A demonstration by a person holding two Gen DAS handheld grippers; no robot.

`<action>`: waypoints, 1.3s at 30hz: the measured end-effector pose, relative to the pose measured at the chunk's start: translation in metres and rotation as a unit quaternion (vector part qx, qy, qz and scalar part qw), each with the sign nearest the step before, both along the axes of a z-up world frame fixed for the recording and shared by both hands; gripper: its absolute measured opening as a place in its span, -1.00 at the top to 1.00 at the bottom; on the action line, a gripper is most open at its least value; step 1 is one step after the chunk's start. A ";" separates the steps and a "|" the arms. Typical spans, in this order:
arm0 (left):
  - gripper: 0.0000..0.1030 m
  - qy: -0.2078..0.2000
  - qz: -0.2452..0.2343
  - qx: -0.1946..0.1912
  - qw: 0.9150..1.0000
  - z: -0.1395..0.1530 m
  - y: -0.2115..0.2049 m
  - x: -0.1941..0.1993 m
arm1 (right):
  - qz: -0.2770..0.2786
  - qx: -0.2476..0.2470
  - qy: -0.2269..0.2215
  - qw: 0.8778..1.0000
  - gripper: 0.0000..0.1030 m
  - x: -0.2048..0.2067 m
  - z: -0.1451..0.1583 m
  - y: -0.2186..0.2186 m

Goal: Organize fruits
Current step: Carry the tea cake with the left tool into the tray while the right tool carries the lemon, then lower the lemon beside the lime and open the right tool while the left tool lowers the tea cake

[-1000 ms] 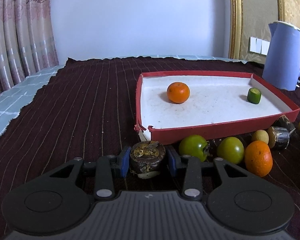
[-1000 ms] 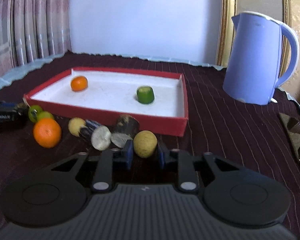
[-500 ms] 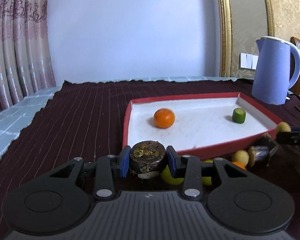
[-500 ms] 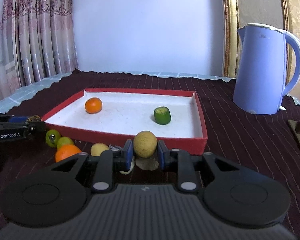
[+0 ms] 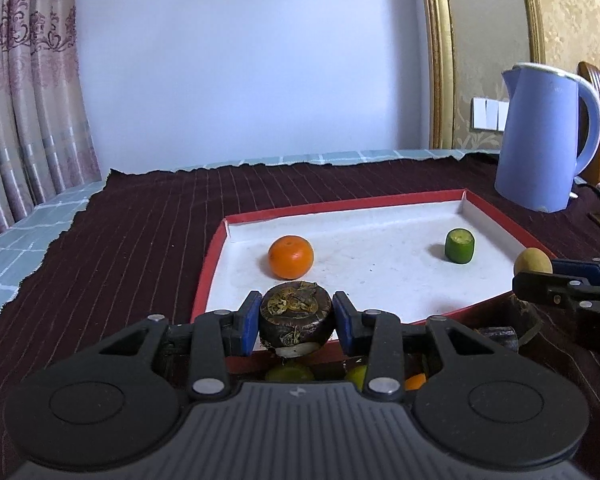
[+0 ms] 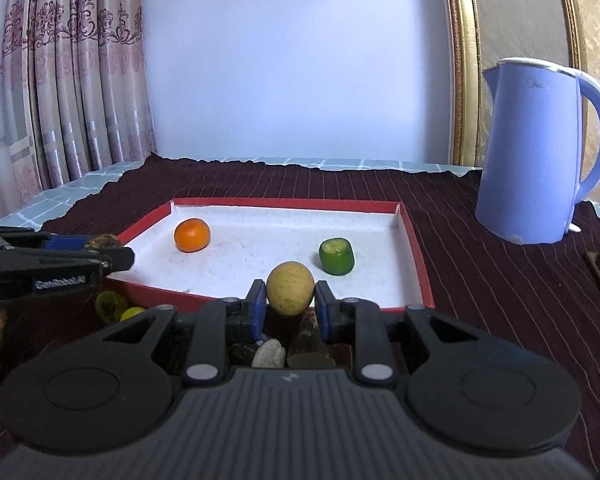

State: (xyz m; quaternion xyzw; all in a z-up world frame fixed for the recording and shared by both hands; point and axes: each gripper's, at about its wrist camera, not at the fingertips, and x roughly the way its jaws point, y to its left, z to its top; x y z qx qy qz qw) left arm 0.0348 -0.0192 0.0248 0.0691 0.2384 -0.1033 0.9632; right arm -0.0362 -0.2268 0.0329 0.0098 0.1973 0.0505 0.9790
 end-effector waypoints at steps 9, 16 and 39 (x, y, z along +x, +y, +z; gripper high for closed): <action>0.27 0.011 0.019 0.016 1.000 0.000 -0.014 0.018 | -0.001 0.003 -0.009 1.000 0.52 0.013 0.007 0.003; 0.27 -0.005 0.035 0.018 0.999 0.003 -0.022 0.035 | -0.008 0.000 -0.024 1.000 0.52 0.036 0.014 0.007; 0.27 -0.021 0.061 0.038 0.997 0.000 -0.037 0.071 | -0.024 -0.003 -0.023 0.999 0.52 0.077 0.002 0.005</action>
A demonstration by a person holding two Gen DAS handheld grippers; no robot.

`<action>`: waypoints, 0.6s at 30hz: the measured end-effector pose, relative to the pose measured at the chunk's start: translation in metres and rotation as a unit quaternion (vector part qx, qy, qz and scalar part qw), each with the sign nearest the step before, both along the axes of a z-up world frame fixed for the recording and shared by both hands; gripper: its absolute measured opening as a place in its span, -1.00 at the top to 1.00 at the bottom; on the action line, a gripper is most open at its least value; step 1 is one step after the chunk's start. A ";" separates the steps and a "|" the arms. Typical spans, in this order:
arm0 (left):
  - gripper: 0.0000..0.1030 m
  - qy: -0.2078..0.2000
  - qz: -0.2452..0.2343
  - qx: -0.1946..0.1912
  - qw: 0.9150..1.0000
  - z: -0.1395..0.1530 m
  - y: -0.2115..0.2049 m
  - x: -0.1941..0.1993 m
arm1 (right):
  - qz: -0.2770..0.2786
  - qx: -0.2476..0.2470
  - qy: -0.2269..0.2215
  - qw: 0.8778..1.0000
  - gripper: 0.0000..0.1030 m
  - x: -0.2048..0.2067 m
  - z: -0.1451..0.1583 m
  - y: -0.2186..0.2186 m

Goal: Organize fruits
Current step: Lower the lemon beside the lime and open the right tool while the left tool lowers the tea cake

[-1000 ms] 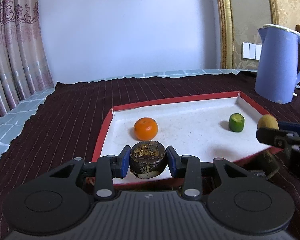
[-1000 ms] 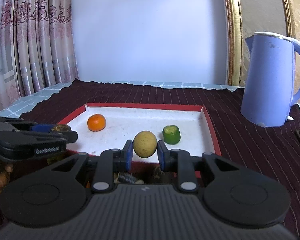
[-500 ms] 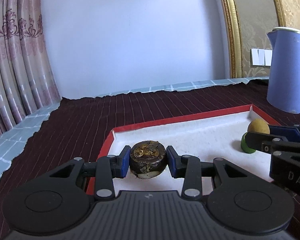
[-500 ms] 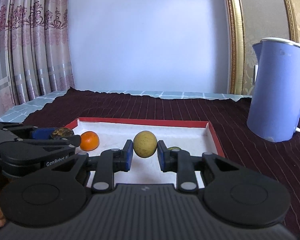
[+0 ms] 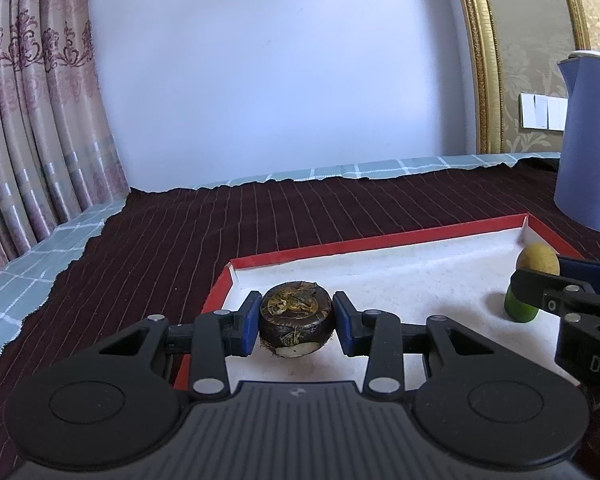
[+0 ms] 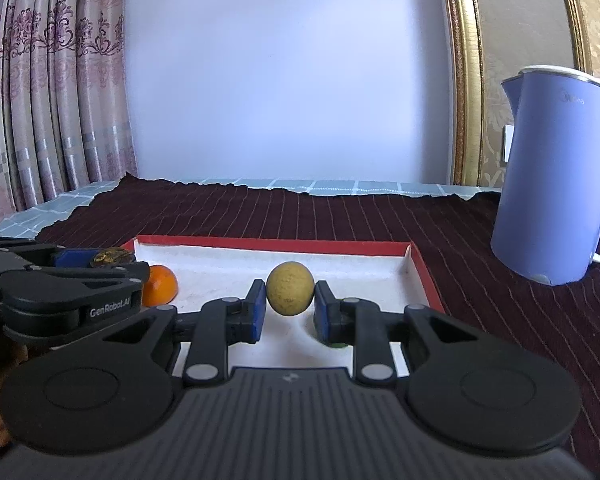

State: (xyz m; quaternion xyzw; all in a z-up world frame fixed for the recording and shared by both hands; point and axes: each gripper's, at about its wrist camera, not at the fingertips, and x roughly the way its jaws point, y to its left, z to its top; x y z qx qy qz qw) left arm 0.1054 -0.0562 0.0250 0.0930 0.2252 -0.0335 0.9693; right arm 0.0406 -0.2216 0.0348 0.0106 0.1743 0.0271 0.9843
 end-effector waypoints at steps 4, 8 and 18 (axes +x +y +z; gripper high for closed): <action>0.27 0.001 0.003 -0.001 1.000 0.000 -0.001 0.003 | 0.000 -0.005 -0.001 1.000 0.52 0.005 0.001 0.002; 0.27 0.000 0.006 0.000 1.000 0.001 -0.001 0.006 | -0.004 -0.012 -0.002 1.000 0.52 0.008 0.001 0.003; 0.27 0.005 0.022 0.001 1.000 0.000 -0.002 0.016 | -0.009 -0.017 -0.001 1.000 0.52 0.013 0.000 0.004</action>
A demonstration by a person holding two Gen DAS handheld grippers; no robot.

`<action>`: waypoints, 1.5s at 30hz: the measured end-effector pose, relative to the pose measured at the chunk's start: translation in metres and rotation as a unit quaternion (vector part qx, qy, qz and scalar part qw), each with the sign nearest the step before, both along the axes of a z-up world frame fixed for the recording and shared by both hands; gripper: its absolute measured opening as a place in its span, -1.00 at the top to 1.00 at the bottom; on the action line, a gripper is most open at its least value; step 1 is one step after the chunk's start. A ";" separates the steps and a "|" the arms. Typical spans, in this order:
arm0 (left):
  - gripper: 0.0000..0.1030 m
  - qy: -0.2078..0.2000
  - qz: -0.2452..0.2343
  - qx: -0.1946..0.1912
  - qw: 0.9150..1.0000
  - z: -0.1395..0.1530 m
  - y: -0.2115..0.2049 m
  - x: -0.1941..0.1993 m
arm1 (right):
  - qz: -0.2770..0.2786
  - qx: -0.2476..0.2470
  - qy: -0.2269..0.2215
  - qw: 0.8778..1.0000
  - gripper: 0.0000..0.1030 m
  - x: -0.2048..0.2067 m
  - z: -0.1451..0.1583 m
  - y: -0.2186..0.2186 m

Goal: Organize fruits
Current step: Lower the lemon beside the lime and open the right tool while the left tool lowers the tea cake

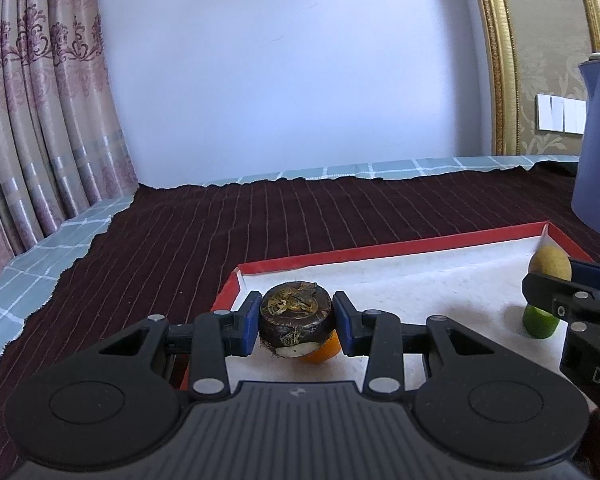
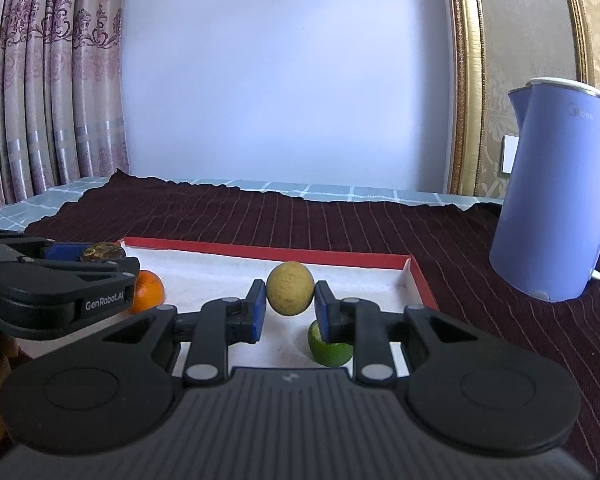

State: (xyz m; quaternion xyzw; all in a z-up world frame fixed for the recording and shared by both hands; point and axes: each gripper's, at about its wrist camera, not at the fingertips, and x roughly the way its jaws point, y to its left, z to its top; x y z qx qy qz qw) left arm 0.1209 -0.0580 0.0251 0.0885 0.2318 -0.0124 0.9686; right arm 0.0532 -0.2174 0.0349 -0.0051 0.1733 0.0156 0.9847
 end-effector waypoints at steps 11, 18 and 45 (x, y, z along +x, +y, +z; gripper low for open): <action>0.27 0.010 0.008 0.010 1.000 -0.004 -0.007 0.013 | -0.021 0.000 0.003 1.000 0.52 0.013 0.001 -0.001; 0.27 0.011 0.006 0.013 1.000 -0.005 -0.010 0.017 | -0.034 0.002 0.006 0.999 0.52 0.020 -0.002 -0.005; 0.27 0.009 -0.013 0.019 1.000 -0.007 -0.013 0.014 | -0.072 0.023 -0.001 0.997 0.26 0.018 -0.010 -0.018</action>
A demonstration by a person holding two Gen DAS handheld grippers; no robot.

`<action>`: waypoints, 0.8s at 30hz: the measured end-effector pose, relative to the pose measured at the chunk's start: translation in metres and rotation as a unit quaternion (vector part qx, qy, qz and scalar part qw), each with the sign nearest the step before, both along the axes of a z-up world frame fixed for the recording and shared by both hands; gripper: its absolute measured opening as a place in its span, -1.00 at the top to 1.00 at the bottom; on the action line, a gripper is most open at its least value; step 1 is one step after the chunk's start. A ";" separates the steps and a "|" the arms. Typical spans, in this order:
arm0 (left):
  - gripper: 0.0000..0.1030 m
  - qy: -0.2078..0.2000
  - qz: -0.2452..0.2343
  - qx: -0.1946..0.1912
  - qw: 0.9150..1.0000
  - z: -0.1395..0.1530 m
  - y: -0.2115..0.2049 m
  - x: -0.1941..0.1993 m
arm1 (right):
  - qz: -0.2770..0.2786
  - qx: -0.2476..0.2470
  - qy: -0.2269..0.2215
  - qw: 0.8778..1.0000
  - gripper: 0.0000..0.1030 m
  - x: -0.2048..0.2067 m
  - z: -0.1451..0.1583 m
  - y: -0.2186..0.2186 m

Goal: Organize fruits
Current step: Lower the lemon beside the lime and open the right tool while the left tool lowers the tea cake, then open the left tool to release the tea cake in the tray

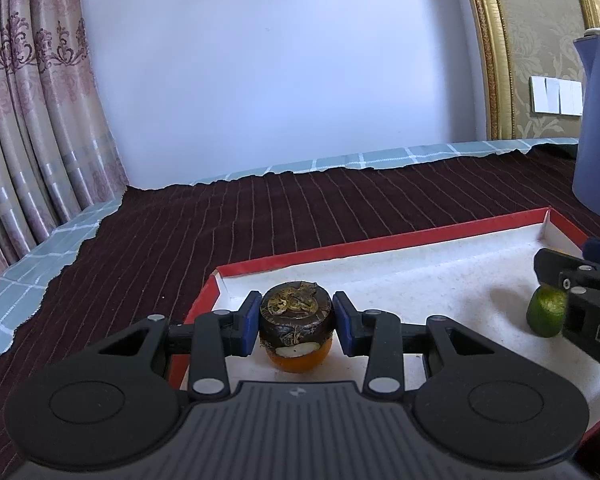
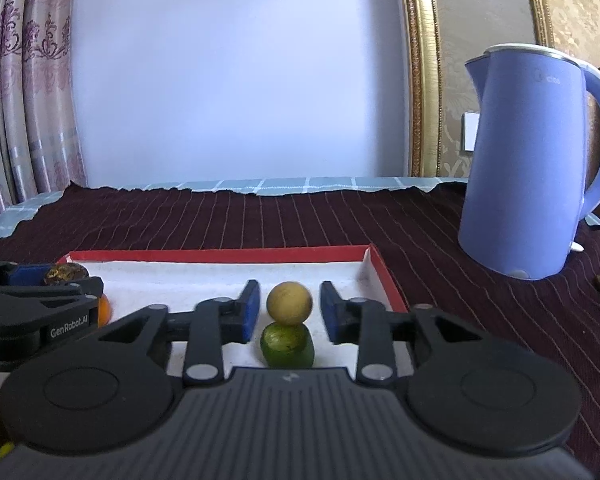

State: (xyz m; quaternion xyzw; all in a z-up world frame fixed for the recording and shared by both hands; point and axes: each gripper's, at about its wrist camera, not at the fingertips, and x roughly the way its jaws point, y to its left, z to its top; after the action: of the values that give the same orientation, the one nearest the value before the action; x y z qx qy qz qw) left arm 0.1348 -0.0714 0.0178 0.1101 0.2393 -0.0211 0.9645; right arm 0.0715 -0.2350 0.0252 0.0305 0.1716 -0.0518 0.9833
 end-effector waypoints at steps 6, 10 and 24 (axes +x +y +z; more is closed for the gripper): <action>0.27 -0.004 -0.008 0.007 1.000 -0.001 -0.003 -0.002 | -0.003 -0.006 -0.006 1.000 -0.08 -0.004 0.000 0.002; 0.27 -0.005 -0.009 0.007 1.000 -0.002 -0.003 -0.003 | -0.008 -0.013 -0.013 1.000 -0.45 -0.008 0.000 0.004; -0.22 -0.023 -0.008 0.025 0.999 -0.002 -0.009 -0.009 | -0.021 -0.017 -0.027 0.999 -0.95 -0.015 0.001 0.003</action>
State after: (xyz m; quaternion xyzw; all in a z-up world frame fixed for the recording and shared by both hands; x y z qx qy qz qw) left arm 0.1258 -0.0804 0.0157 0.1364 0.2169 -0.0204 0.9664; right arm 0.0564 -0.2321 0.0265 0.0184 0.1434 -0.0748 0.9867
